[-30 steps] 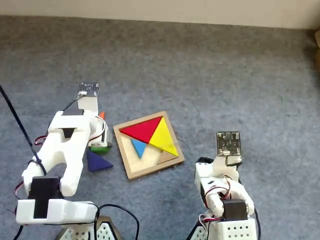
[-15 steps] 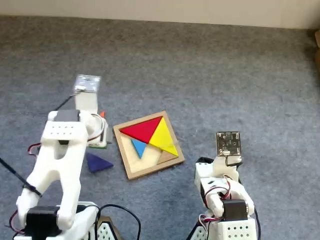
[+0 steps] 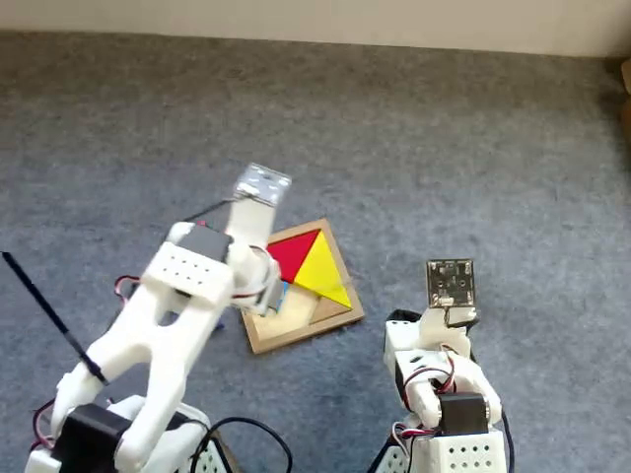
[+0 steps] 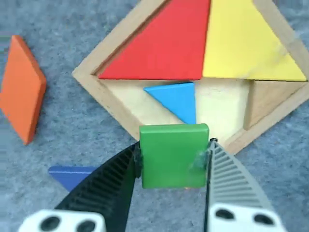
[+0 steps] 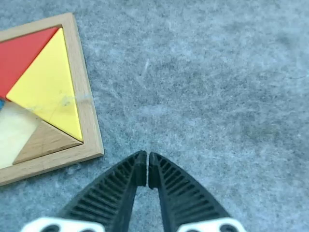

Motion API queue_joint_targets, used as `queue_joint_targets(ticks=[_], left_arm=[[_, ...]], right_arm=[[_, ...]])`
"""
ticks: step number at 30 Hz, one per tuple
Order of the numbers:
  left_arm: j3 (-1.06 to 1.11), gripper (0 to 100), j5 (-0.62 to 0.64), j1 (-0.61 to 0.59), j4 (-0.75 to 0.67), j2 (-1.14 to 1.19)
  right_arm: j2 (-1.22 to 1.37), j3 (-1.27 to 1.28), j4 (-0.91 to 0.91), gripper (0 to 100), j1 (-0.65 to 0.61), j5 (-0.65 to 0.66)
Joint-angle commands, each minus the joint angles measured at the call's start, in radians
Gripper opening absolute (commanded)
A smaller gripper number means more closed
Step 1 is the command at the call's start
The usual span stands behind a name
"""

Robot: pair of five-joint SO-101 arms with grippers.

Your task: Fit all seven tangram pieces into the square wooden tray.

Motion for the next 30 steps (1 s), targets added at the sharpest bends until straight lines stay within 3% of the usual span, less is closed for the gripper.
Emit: queue_joint_targets(ticks=[1, 17, 26, 30], left_arm=[[-0.021, 19, 0.012, 0.104, -0.011, -0.03], [0.12, 19, 0.098, 0.13, -0.315, -0.027], [0.125, 20, 0.098, 0.147, -0.328, -0.027], [0.125, 29, 0.103, 0.163, -0.324, -0.027]], right_arm=[[-0.013, 0.133, 0.012, 2.7, 0.018, 0.006], [-0.013, 0.133, 0.005, 2.7, 0.056, 0.002], [-0.013, 0.133, 0.005, 2.7, 0.058, 0.002], [-0.015, 0.133, 0.005, 2.7, 0.058, 0.002]])
